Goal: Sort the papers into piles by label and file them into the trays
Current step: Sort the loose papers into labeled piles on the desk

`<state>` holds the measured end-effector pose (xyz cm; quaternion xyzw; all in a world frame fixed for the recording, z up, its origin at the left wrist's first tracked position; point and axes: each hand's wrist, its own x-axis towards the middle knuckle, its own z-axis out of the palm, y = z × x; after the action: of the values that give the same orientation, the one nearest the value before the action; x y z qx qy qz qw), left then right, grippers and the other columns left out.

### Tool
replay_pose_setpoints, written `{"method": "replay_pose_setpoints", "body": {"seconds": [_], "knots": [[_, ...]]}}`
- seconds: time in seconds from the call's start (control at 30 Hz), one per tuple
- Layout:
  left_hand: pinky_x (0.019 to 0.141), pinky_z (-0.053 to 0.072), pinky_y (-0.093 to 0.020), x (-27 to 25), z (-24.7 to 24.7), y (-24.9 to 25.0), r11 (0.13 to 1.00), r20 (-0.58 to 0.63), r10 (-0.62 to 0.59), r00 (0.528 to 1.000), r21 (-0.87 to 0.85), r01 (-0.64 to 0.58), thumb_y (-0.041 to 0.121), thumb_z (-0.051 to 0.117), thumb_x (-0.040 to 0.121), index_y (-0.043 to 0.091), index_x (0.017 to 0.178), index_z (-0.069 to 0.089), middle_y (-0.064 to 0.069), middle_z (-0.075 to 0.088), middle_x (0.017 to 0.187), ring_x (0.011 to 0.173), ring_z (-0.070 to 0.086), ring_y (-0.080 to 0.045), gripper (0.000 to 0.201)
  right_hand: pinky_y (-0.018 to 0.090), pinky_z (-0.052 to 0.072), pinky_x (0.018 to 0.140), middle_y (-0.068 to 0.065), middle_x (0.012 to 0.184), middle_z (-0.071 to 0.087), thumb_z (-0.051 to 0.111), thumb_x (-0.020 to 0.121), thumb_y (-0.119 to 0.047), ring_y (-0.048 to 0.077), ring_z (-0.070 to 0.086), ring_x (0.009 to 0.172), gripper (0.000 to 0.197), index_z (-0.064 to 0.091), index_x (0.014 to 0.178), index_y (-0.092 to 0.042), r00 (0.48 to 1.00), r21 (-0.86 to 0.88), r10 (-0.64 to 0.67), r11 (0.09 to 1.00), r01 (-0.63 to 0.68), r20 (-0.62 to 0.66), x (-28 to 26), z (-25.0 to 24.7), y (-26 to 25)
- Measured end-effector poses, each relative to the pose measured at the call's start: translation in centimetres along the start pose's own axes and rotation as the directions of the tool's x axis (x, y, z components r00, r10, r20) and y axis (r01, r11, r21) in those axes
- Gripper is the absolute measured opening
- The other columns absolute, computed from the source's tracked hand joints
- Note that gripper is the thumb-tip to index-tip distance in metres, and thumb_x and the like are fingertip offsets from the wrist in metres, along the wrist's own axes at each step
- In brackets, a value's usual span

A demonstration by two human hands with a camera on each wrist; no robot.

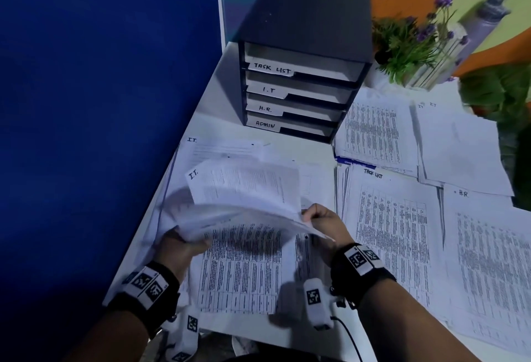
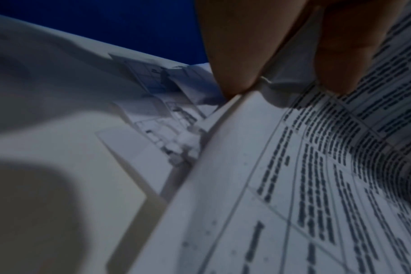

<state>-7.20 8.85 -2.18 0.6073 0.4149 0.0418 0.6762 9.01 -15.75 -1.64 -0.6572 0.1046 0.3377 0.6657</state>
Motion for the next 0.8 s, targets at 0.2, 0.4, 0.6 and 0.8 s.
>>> {"method": "replay_pose_setpoints", "body": {"seconds": [0.2, 0.4, 0.6, 0.8], "knots": [[0.064, 0.053, -0.016, -0.6, 0.3, 0.0, 0.994, 0.001, 0.101, 0.995, -0.046, -0.101, -0.019, 0.069, 0.072, -0.002, 0.102, 0.067, -0.01, 0.072, 0.09, 0.08, 0.07, -0.017, 0.034, 0.02, 0.04, 0.041, 0.011, 0.056, 0.06, 0.036, 0.069, 0.03, 0.019, 0.052, 0.042, 0.045, 0.055, 0.049, -0.006, 0.999, 0.053, -0.015, 0.998, 0.013, 0.041, -0.3, 0.4, 0.2], [0.056, 0.053, -0.022, 1.5, -0.3, -1.2, 0.995, 0.077, 0.01, 0.997, 0.094, -0.017, -0.002, 0.059, 0.086, 0.012, 0.085, 0.062, -0.002, 0.063, 0.075, 0.07, 0.06, -0.017, 0.015, 0.025, 0.05, 0.056, 0.01, 0.066, 0.067, 0.045, 0.075, 0.022, 0.023, 0.059, 0.062, 0.027, 0.056, 0.068, -0.001, 0.989, 0.043, -0.09, 0.994, 0.096, -0.121, 0.6, 0.3, -0.1], [0.063, 0.052, -0.022, 4.6, -2.7, -1.4, 0.959, 0.121, 0.247, 0.961, 0.109, -0.261, 0.005, 0.046, 0.097, 0.015, 0.123, 0.059, -0.004, 0.067, 0.077, 0.068, 0.065, -0.016, 0.03, 0.039, 0.054, 0.089, 0.009, 0.098, 0.069, 0.049, 0.087, 0.009, 0.027, 0.064, 0.09, 0.026, 0.061, 0.092, -0.013, 0.962, -0.338, -0.122, 0.941, 0.034, -0.243, 1.4, 0.1, 0.1], [0.062, 0.052, -0.03, 2.0, 1.2, 2.3, 0.918, 0.084, 0.01, 0.996, 0.395, -0.042, -0.005, 0.067, 0.053, 0.007, 0.086, 0.06, -0.01, 0.065, 0.075, 0.073, 0.064, -0.027, 0.036, 0.02, 0.041, 0.059, -0.005, 0.065, 0.052, 0.059, 0.092, -0.007, 0.01, 0.045, 0.062, 0.024, 0.051, 0.071, -0.016, 0.997, -0.528, -0.067, 0.849, 0.033, -0.047, 0.8, 1.0, 0.3]]}}
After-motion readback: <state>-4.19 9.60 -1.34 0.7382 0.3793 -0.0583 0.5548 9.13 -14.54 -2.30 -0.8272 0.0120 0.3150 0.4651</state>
